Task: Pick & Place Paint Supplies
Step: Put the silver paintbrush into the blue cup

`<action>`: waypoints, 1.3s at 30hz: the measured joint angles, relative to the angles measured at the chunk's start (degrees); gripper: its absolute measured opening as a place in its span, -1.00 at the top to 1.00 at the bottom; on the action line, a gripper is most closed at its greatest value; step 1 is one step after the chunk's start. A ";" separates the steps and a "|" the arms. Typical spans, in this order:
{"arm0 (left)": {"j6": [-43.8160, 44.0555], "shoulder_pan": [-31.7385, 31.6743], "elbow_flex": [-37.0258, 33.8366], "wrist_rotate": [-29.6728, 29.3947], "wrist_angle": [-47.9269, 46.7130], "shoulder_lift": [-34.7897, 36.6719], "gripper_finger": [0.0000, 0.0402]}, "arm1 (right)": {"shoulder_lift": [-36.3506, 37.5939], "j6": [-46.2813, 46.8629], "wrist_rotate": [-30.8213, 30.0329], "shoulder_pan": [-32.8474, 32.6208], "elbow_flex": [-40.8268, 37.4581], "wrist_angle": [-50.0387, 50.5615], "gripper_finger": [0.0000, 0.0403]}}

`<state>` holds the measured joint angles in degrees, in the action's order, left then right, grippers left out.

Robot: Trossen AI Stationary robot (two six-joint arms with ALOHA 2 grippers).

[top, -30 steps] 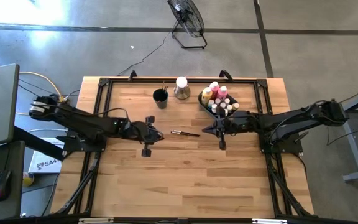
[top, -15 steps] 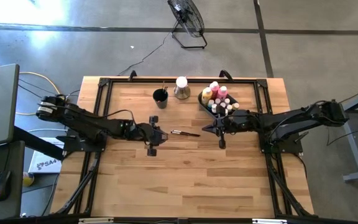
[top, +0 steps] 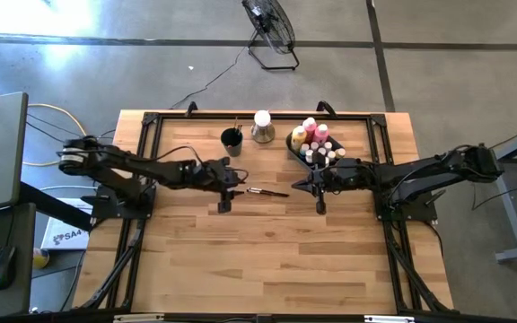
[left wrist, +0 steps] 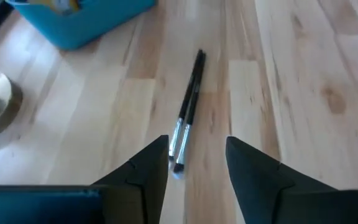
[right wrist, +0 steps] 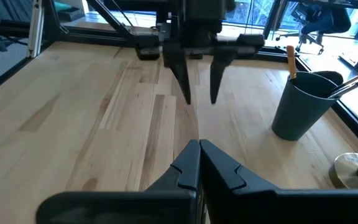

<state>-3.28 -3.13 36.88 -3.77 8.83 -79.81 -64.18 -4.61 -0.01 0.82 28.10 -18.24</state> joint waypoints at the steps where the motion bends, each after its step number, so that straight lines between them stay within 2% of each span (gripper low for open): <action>1: -0.39 -0.02 0.03 0.35 0.70 -0.82 0.22 | 0.00 -0.12 0.00 0.00 0.00 0.00 0.99; 6: -1.23 0.17 0.05 3.59 6.31 -5.11 0.22 | 0.00 -0.14 0.00 0.00 0.00 -0.15 0.99; 11: -0.99 0.09 0.16 3.24 7.49 -8.57 0.22 | 0.00 -0.16 0.00 0.00 0.00 -0.53 0.99; 21: 0.21 -1.45 6.59 1.00 -0.85 -14.58 0.22 | 0.00 -0.18 0.00 0.00 0.00 -0.44 0.99; 27: 3.63 -5.84 8.12 2.32 -3.25 -15.12 0.22 | 0.00 -0.18 0.00 0.00 0.00 -0.03 0.99; 33: 3.70 -7.75 8.14 9.45 -3.09 -15.13 0.22 | 0.00 -0.18 0.00 0.00 0.00 0.04 0.99; 39: 3.64 -7.72 8.14 9.45 -4.02 -15.13 0.22 | 0.00 -0.18 -0.01 0.00 0.00 0.04 0.99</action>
<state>0.36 -10.85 45.01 5.67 4.81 -94.94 -64.18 -4.80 -0.02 0.82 28.10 -18.20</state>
